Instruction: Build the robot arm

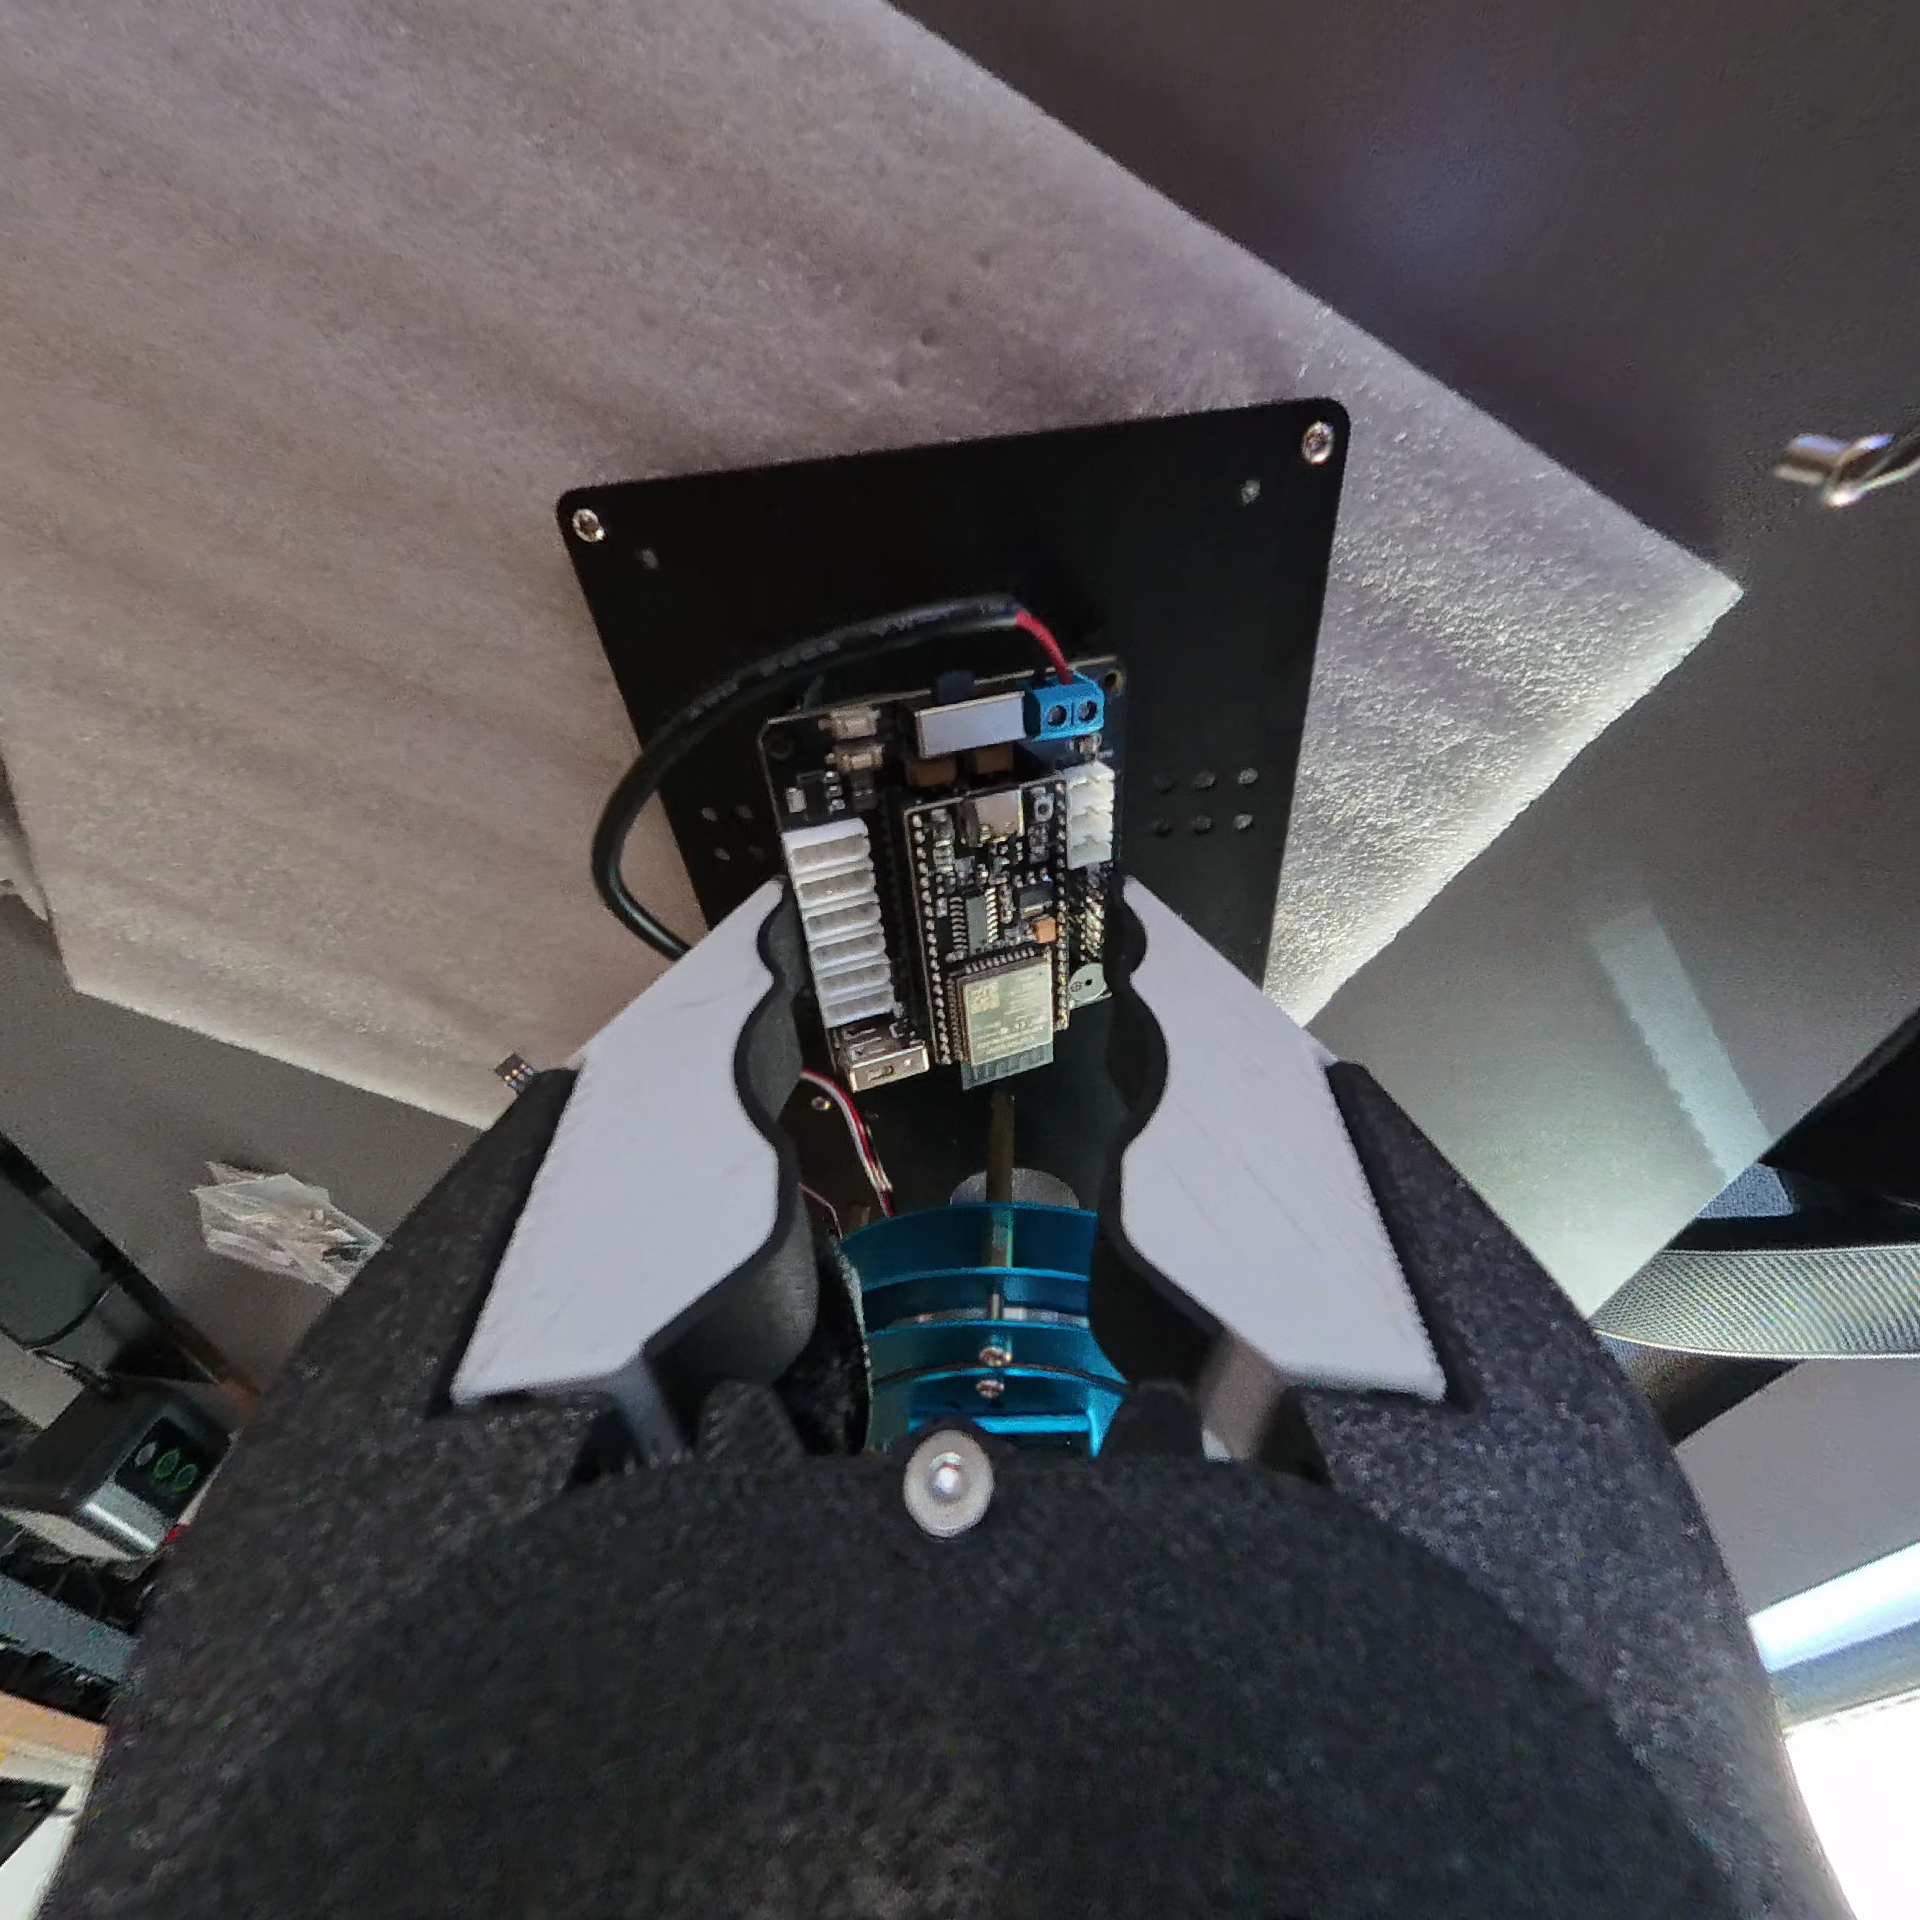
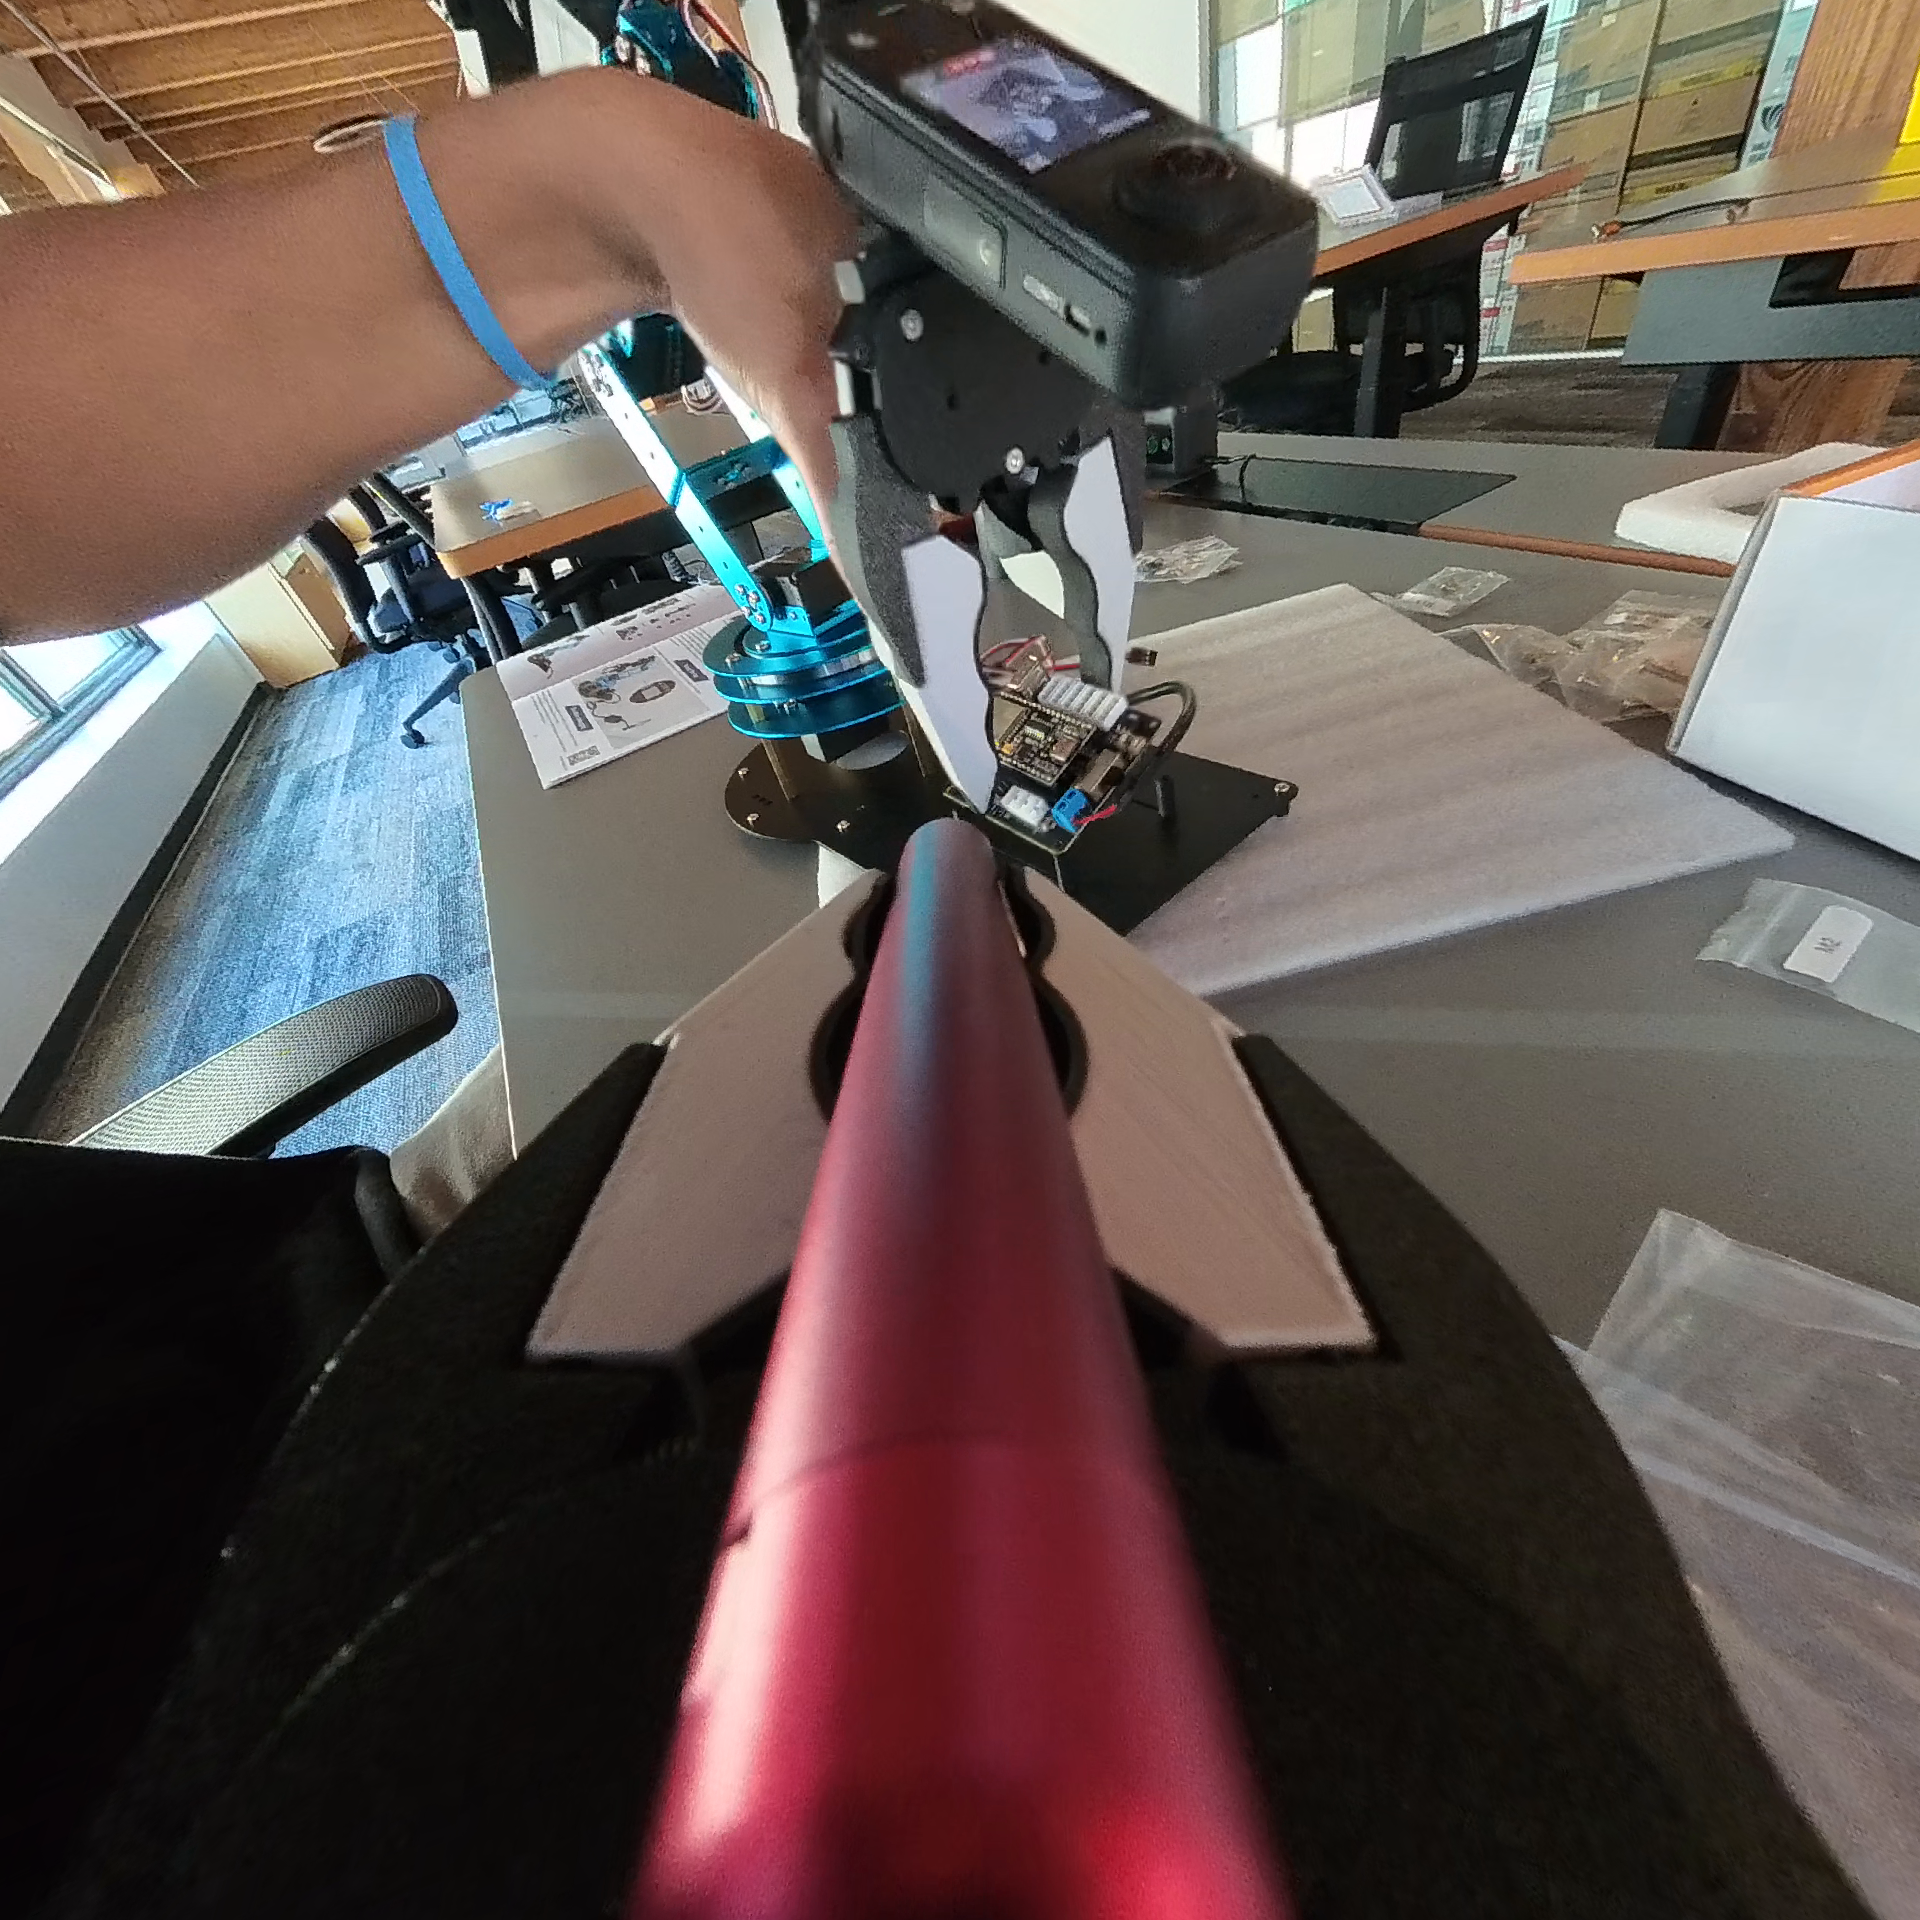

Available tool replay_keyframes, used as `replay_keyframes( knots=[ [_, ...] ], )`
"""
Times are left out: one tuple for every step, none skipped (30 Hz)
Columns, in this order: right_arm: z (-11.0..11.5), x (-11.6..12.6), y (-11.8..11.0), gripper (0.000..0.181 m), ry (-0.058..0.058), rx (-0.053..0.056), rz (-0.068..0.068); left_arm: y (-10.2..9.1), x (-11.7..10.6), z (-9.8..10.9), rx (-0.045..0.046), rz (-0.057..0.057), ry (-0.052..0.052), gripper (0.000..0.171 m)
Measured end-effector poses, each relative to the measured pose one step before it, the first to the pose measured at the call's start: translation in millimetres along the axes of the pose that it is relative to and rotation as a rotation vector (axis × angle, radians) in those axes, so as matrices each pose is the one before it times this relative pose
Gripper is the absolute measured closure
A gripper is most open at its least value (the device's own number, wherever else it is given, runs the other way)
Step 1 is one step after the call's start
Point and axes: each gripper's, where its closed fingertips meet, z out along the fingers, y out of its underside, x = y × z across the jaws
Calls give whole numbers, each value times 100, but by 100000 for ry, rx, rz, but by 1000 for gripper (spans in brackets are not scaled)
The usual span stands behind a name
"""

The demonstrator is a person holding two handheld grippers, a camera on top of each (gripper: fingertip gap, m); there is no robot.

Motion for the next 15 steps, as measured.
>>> replay_keyframes(
  knots=[
    [-15, 22, -2, 160, 18, -11, 96, -31, 15, 101, 410, -200, 915, 114],
    [6, 14, 18, 160, -5, -13, 33, -11, 97, 97, 363, -289, 1482, 114],
    [20, 43, 25, 160, 53, -120, 44, 54, 82, 105, -153, 68, 1068, 114],
    [33, 41, 62, 160, 16, -185, 32, 119, -12, 135, -713, 138, 446, 114],
    [42, 38, 60, 160, 28, -188, 167, 32, -15, 79, -342, 25, 484, 114],
    [44, 5, 50, 160, -114, -95, 163, -17, -10, 25, 45, 140, 447, 114],
    [51, -2, 50, 160, -127, -173, 137, -22, -12, 12, 20, 121, 458, 114],
    [36, -18, 57, 160, -113, -239, 2, -15, 5, 26, 49, -192, 709, 114],
    [38, -25, 48, 160, -56, -210, -125, 3, 14, 26, 40, -83, 757, 114],
    [27, -31, 24, 160, 29, -135, -180, -5, 2, 29, -32, -22, 771, 114],
    [16, -27, 10, 160, 5, -38, -108, 20, 11, 19, -166, -161, 986, 114],
    [21, -42, 6, 160, -136, -30, 20, 23, 1, 33, -344, -187, 1238, 114],
    [16, -35, 27, 160, -86, -117, 46, 5, 5, 53, -418, -120, 1414, 114],
    [32, -7, 49, 160, 29, -229, -86, 8, 5, 59, -549, -55, 1591, 114],
    [26, -16, 57, 160, 19, -259, -163, 13, 12, 59, -716, -158, 1837, 114]
  ],
)
